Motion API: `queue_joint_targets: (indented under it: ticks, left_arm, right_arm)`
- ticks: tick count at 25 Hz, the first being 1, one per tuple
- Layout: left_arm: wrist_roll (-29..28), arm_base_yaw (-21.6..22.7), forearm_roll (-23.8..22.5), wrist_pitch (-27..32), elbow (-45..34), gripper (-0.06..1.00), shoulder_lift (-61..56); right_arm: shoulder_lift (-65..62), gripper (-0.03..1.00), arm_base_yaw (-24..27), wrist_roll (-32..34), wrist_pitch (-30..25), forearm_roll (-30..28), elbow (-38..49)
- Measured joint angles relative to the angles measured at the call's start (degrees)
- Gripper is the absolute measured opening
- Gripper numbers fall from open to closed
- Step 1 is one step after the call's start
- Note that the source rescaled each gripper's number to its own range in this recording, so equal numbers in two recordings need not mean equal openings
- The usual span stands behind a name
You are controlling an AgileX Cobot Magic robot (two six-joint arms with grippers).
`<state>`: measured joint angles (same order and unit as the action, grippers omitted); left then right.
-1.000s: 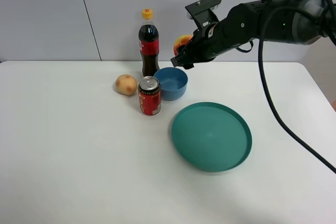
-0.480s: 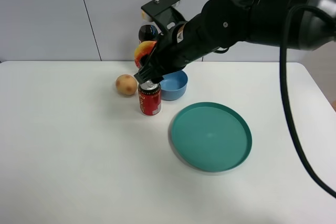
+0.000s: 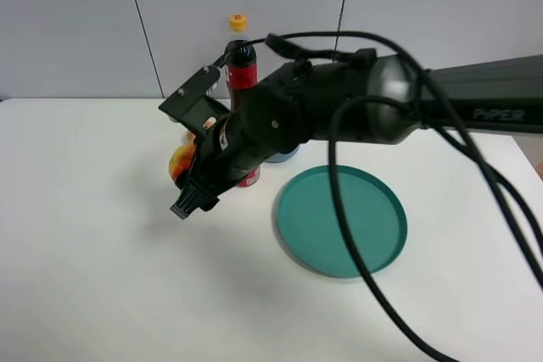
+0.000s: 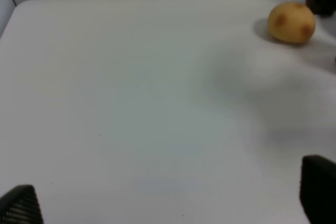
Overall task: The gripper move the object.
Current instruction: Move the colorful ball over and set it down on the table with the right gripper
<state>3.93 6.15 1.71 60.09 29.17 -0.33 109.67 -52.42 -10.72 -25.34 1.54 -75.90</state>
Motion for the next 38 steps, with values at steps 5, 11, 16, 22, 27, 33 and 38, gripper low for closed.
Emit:
queue_joint_targets:
  ticks: [5,11,16,22,27,33,38]
  left_arm:
    - [0.0,0.0,0.0,0.0,0.0,1.0,0.0]
    - [0.0,0.0,0.0,0.0,0.0,1.0,0.0]
    - [0.0,0.0,0.0,0.0,0.0,1.0,0.0]
    - [0.0,0.0,0.0,0.0,0.0,1.0,0.0]
    - [0.0,0.0,0.0,0.0,0.0,1.0,0.0]
    - [0.0,0.0,0.0,0.0,0.0,1.0,0.0]
    - [0.0,0.0,0.0,0.0,0.0,1.0,0.0]
  right_arm:
    - [4.1,0.0,-0.8,0.0,0.8,-0.4,0.0]
    - [7.7,0.0,-0.9,0.0,1.7,-0.8,0.0]
    - [9.5,0.0,-0.9,0.0,1.9,-1.5,0.0]
    - [10.6,0.0,-0.9,0.0,1.4,-2.0,0.0]
    - [11.2,0.0,-0.2,0.0,0.4,-2.0,0.0]
    - [13.2,0.0,0.0,-0.1,0.2,-1.9,0.0]
    - [13.4,0.0,0.0,-0.1,0.0,-1.9,0.0]
